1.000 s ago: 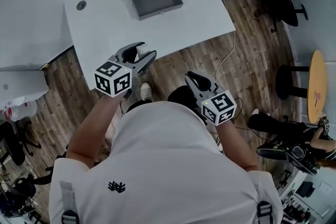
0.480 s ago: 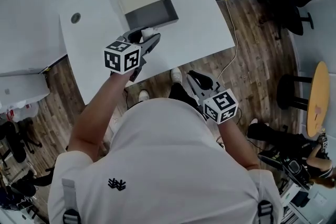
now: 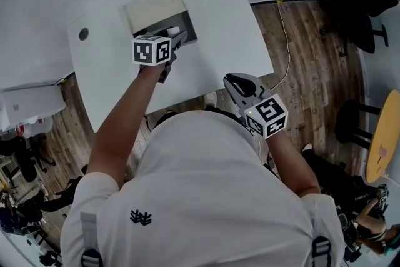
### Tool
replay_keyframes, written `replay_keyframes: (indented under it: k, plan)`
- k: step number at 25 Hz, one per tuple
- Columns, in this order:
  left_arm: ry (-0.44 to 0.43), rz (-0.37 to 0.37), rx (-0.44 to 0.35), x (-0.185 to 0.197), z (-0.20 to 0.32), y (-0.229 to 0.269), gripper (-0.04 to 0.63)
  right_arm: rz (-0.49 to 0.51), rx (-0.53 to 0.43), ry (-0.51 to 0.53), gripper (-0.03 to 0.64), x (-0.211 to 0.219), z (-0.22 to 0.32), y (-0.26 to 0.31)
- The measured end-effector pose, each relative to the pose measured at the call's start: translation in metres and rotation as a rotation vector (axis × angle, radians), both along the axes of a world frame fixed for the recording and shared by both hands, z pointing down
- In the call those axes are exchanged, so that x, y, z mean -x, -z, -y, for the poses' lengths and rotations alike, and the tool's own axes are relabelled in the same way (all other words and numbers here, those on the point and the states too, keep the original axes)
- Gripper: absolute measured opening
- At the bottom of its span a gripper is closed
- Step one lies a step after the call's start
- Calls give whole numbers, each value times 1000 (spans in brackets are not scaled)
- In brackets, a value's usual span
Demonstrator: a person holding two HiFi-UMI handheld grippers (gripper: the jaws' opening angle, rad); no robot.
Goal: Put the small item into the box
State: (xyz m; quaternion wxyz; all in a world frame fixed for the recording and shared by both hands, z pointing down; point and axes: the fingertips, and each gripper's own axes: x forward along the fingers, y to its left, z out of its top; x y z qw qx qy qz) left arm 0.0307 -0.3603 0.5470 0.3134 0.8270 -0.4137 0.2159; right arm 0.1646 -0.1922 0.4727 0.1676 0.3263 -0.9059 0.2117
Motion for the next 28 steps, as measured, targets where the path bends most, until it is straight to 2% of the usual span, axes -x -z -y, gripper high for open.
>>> replay_keyframes:
  k: [12,17,21,28]
  plan:
    - [144,176,243,18,47,-94,225,46,66,18,37,-54,37,-22]
    - [147,231,322,21,46,-112,229,65,87,6,37,-64,44,-26]
    - [140,284,360,26,43,-121,235,70,101,0,37,-67,47,-30]
    - [120,346,368,22,42,-122,257,73,108,3,37,-71,54,-31]
